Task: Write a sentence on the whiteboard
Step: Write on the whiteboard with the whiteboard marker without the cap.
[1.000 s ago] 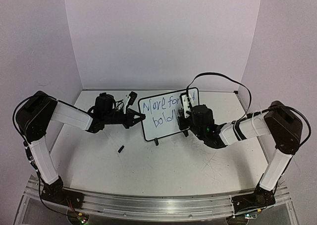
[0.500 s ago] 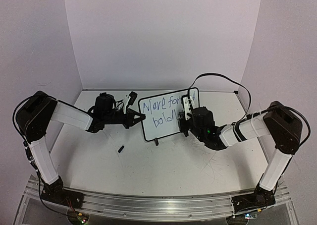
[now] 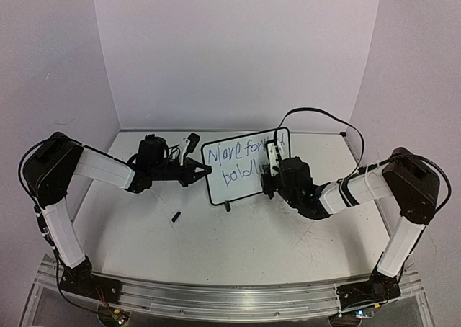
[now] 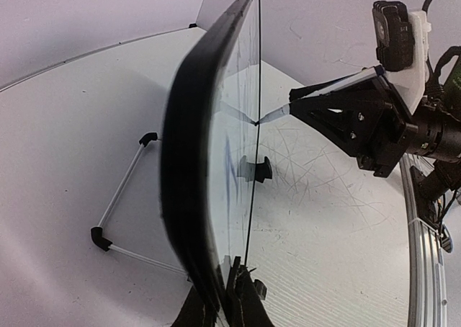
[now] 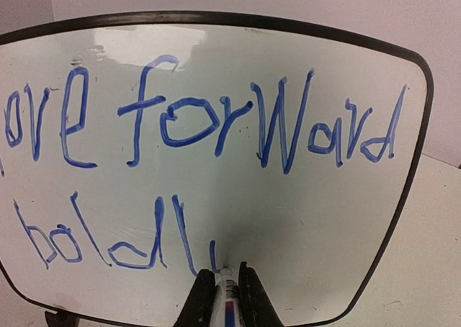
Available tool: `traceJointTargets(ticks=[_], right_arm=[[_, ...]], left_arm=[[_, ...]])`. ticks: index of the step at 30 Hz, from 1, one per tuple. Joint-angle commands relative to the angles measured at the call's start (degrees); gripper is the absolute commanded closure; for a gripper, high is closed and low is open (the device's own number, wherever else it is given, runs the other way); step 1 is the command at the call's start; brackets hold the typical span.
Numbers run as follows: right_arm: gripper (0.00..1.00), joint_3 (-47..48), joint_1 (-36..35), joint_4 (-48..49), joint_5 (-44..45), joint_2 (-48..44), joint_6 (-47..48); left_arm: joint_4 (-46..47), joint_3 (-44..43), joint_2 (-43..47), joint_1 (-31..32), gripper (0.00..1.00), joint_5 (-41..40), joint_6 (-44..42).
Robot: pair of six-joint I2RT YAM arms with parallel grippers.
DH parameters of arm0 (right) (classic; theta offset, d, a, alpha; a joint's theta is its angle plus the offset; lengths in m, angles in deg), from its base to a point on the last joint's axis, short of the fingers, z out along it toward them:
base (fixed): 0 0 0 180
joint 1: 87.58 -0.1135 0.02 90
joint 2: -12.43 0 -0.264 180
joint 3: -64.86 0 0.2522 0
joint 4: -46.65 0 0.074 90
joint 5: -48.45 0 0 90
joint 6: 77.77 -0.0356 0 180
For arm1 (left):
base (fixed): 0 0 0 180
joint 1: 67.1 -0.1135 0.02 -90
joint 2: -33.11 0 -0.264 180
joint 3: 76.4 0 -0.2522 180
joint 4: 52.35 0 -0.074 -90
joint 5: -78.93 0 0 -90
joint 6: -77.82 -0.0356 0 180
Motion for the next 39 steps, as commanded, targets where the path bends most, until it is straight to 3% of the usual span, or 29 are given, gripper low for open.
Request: traceJointTargets(ticks=[1, 39], right_arm=[[1.00, 2.6, 0.9, 2.8, 1.9, 0.8, 0.4], [1.00, 4.2, 1.9, 2.7, 0.4, -2.2, 4.5]], left_arm=[[-4.7, -0.5, -1.6, -1.0, 1.00, -7.8, -5.3], [-4.8, -0.5, -1.6, -1.0, 1.00, -7.9, -5.3]])
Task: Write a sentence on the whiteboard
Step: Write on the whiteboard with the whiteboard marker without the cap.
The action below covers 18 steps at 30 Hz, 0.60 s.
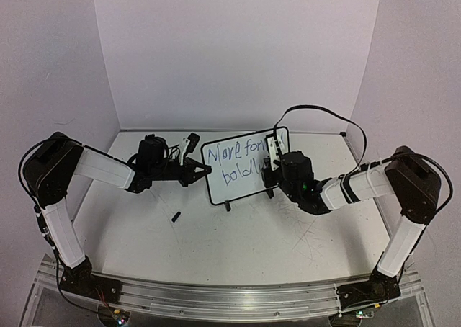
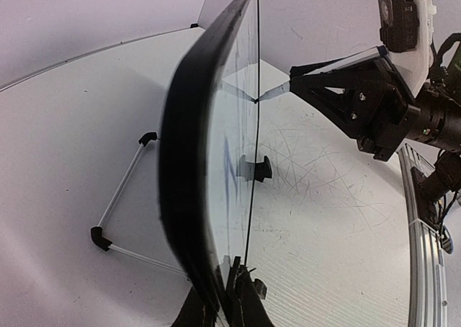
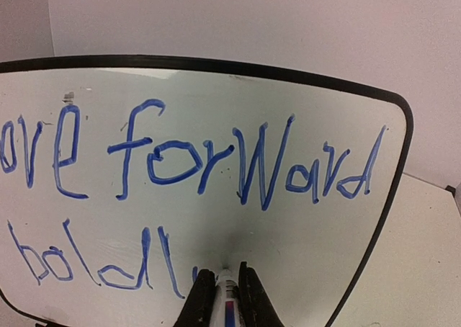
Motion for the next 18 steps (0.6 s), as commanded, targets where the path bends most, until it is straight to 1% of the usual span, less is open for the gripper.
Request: traceJointTargets(ticks=[1, 15, 18], right_arm=[[1.00, 2.1, 0.6, 2.6, 0.2, -1.5, -0.3], [1.00, -1.4, 0.5, 1.8, -1.2, -0.3, -3.4], [1.00, -2.1, 0.5, 1.7, -1.2, -0.1, -5.5]], left_arm=[[-4.8, -0.5, -1.6, -1.0, 1.00, -7.7, -5.4], [-4.9, -0.6, -1.7, -0.9, 1.00, -7.7, -5.4], [-4.9, -0.6, -1.7, -1.0, 1.00, -7.7, -5.4]])
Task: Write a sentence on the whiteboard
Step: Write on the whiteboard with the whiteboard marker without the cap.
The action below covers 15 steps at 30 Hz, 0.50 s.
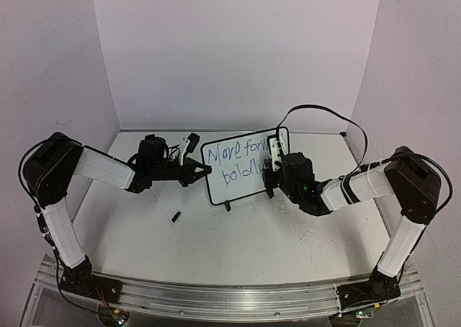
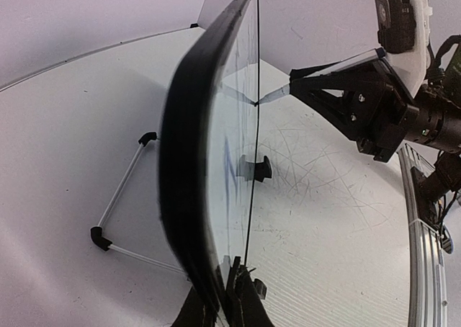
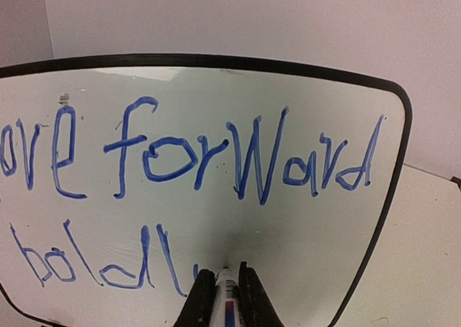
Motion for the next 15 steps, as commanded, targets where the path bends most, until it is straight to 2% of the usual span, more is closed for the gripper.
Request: traceJointTargets(ticks=[1, 15], right_arm=[[1.00, -1.7, 0.4, 1.1, -0.9, 0.0, -3.1], [1.00, -3.1, 0.3, 1.2, -1.2, 3.5, -4.8]], left_arm=[[-4.9, -0.6, -1.7, -0.9, 1.00, -7.7, -5.4], [-4.9, -0.6, -1.8, -0.9, 1.00, -7.7, -5.5]])
